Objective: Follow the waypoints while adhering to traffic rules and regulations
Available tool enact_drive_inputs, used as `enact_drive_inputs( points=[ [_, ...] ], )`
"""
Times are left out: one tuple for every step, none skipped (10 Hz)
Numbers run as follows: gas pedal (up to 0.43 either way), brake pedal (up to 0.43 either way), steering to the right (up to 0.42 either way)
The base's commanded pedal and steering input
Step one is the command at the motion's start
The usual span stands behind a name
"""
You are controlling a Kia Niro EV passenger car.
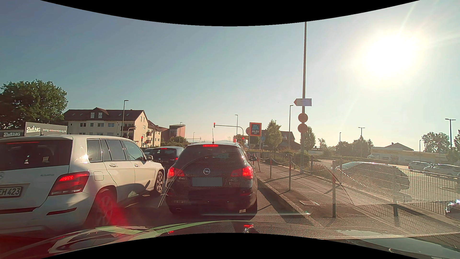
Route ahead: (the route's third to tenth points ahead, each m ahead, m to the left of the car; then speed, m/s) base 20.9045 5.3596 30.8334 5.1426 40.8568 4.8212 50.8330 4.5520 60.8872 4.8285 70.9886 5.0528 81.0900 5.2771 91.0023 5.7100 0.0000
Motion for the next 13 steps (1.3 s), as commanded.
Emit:
enact_drive_inputs(
  points=[
    [0.000,0.274,-0.017],
    [0.000,0.274,-0.018],
    [0.000,0.274,-0.018],
    [0.000,0.274,-0.018],
    [0.000,0.274,-0.017],
    [0.000,0.274,-0.017],
    [0.000,0.274,-0.018],
    [0.000,0.274,-0.017],
    [0.000,0.274,-0.017],
    [0.000,0.274,-0.018],
    [0.000,0.274,-0.018],
    [0.000,0.274,-0.017],
    [0.000,0.274,-0.018]
  ],
)
